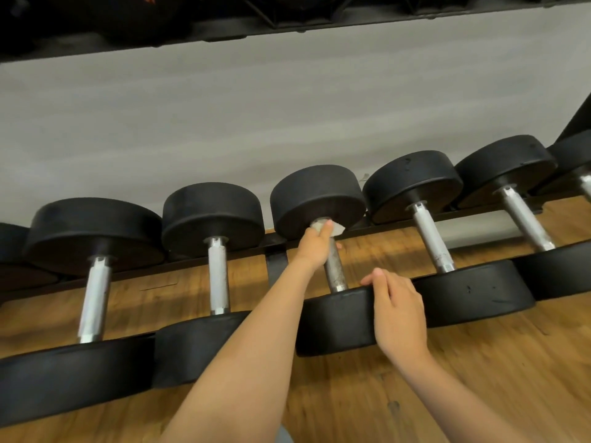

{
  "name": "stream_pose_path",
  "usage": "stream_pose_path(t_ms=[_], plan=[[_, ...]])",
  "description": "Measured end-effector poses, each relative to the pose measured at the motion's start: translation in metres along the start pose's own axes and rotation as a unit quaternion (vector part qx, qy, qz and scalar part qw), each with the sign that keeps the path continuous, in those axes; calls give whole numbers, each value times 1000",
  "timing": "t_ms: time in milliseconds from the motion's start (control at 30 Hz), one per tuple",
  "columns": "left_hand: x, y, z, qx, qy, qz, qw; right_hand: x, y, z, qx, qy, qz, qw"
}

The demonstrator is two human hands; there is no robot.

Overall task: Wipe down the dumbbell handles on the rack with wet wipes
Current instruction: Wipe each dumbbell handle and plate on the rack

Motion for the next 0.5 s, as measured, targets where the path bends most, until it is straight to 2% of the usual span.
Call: stream_pose_path(t_ms=[167, 333, 500], plan=[[-6, 7, -11, -64, -6, 5, 998, 0, 2, 0, -12, 4, 14, 1000], [2, 4, -10, -11, 60, -17, 998, -2, 2, 0, -12, 8, 16, 1000], [-8, 9, -6, -66, -6, 21, 998, -3, 0, 0, -9, 9, 5, 1000]])
Point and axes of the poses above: each hand's wrist, its own z-axis towards the middle knuckle, its own y-axis out of the back of the hand, x = y × z, the point moved 7 cm from there along z, towards the middle knuckle, and after that the axes turned 10 degrees about y, right-handed, at the moved point
